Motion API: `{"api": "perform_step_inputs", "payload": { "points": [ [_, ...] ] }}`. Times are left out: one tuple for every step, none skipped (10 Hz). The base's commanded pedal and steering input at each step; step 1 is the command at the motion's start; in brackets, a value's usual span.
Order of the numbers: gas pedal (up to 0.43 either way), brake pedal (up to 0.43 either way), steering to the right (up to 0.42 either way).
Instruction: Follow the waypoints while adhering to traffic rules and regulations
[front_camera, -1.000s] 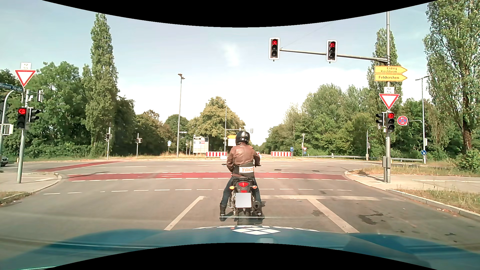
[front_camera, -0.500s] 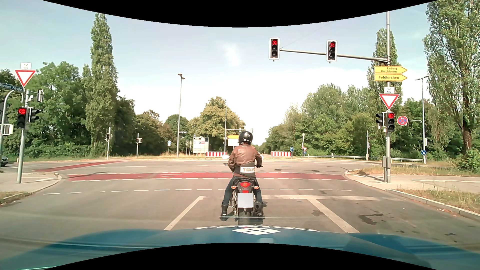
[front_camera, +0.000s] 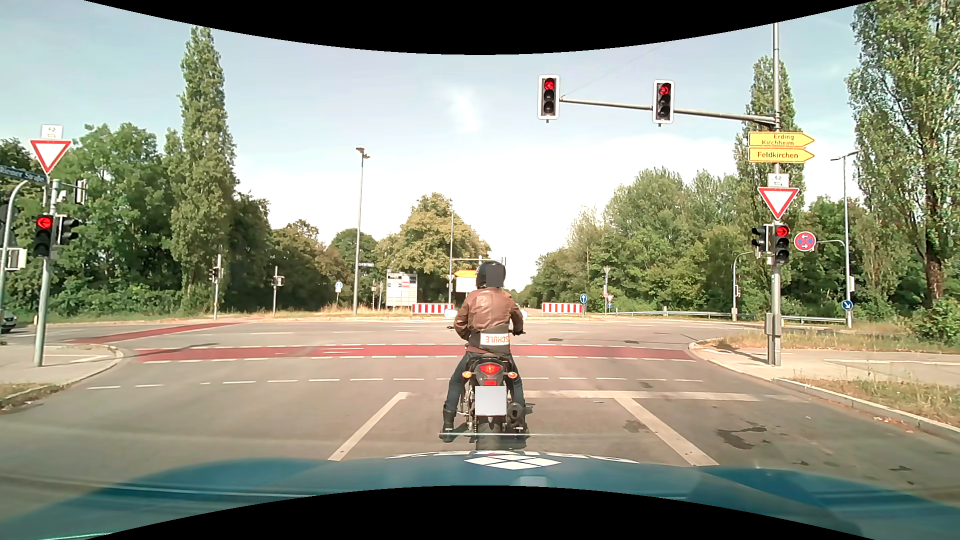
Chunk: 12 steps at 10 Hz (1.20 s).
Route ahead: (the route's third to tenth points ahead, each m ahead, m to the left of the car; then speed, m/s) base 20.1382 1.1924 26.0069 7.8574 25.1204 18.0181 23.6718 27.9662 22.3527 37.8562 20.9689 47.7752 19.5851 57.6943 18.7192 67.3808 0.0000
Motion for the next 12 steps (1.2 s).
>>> {"api": "perform_step_inputs", "payload": {
  "points": [
    [0.0,0.311,0.0],
    [0.0,0.311,0.0],
    [0.0,0.311,0.0],
    [0.0,0.311,0.0],
    [0.0,0.311,0.001],
    [0.0,0.311,0.0],
    [0.0,0.317,0.001],
    [0.0,0.317,0.001],
    [0.0,0.311,0.001],
    [0.0,0.311,0.0],
    [0.0,0.317,0.001],
    [0.0,0.311,0.001]
  ]
}}
